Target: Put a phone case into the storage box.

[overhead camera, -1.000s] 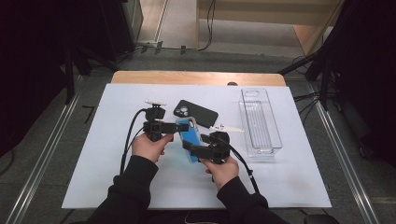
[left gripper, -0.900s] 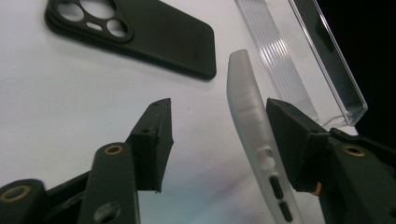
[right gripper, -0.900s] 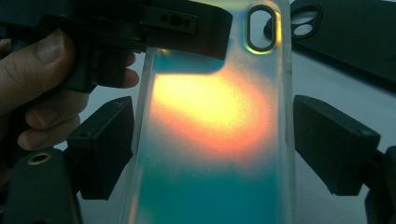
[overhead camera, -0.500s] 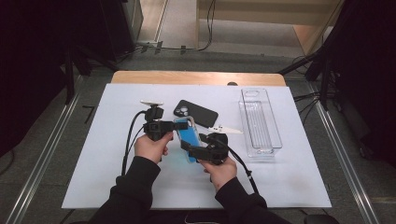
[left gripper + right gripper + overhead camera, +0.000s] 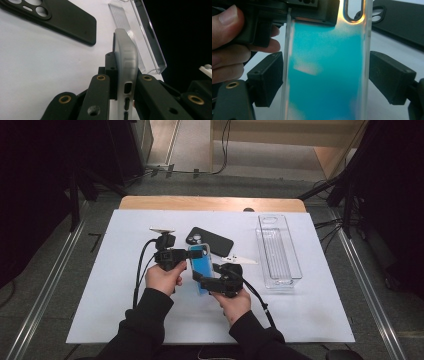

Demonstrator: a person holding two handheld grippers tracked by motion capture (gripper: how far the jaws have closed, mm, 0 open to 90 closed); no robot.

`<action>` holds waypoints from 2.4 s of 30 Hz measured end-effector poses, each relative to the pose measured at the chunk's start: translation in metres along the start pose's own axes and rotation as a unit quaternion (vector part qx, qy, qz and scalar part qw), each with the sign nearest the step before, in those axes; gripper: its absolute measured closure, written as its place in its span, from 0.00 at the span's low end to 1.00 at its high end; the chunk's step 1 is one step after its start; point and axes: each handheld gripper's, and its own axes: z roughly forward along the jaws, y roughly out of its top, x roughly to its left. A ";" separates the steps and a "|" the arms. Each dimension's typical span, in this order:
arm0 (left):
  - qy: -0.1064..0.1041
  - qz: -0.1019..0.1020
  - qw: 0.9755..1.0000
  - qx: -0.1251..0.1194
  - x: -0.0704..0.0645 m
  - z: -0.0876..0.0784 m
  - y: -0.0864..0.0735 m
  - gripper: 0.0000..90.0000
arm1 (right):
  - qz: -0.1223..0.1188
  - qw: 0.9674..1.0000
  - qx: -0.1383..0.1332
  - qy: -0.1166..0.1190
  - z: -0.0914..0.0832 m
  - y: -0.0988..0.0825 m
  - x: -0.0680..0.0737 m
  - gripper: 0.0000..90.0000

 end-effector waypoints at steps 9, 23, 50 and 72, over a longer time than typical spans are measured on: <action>0.030 0.040 0.999 -0.002 -0.008 -0.004 0.002 0.95 | 0.027 0.998 0.035 0.052 0.004 0.003 -0.013 0.00; 0.055 0.114 0.992 -0.027 -0.016 -0.011 -0.001 0.95 | -0.040 0.995 0.079 0.050 -0.007 0.011 -0.015 0.00; 0.054 0.232 0.965 -0.111 -0.017 -0.016 -0.011 0.95 | -0.156 0.977 0.145 -0.010 0.004 0.008 -0.010 0.00; 0.035 0.217 0.972 -0.088 -0.028 0.000 -0.023 0.95 | -0.106 0.991 0.074 -0.017 -0.014 0.028 -0.001 0.00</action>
